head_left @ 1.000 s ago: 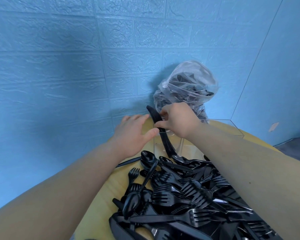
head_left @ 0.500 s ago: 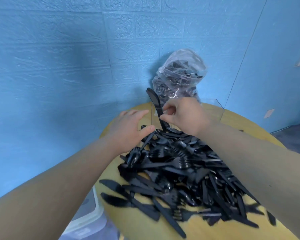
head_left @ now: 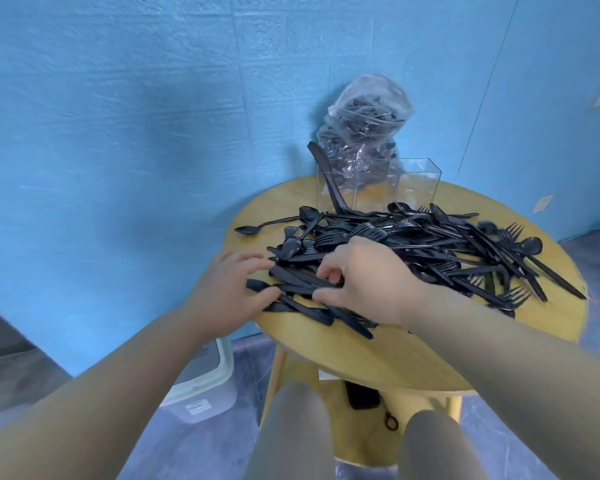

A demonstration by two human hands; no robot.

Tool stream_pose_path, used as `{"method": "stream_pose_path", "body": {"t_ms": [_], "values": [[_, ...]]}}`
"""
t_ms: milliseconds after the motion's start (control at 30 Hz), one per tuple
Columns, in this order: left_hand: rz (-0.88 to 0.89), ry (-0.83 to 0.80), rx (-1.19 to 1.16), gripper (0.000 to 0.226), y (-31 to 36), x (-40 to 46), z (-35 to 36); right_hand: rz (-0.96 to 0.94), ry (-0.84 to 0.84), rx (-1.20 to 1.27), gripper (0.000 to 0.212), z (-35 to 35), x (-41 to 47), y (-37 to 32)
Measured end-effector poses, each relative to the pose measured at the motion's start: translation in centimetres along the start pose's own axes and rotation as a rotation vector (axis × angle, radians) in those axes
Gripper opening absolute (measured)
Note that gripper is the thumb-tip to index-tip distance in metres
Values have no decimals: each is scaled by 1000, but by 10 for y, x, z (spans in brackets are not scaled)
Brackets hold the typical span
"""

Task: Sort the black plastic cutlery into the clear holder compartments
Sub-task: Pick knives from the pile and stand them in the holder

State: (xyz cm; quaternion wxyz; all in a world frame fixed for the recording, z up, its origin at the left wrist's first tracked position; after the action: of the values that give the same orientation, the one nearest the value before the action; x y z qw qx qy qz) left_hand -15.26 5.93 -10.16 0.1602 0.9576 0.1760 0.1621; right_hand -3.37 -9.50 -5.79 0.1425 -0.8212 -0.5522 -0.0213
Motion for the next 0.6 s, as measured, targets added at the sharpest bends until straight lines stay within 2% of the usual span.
{"method": "stream_pose_path", "body": {"t_ms": [67,133,167,300,433,600], "values": [[-42,-127,33,86,-2,-8,5,-57,-25,-109,42,11,-5,-11],[-55,-206,87,102,-6,-13,8,-76,-59,-185,48,19,-7,-17],[-62,-213,87,98,-7,-14,9,-73,-73,-214,49,22,-7,-17],[-73,-97,1,48,-13,-13,5,-43,-100,-236,40,26,-1,-13],[-88,-90,-33,37,-17,-11,4,-2,-90,-190,32,27,4,-12],[-24,-123,-55,20,-18,-8,8,59,-113,-177,37,28,6,-13]]}}
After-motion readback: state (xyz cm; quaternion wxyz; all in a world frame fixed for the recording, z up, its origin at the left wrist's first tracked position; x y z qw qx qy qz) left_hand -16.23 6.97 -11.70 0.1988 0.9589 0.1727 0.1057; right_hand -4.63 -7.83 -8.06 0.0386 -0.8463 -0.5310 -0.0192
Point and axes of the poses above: each hand's wrist, its own x-axis towards the middle knuckle, its own z-axis out of the palm, y = z × x, the point moved 4 cm from there along x, towards the middle knuckle, and after that the axes turned 6 degrees about z, right-handed, at the moved point
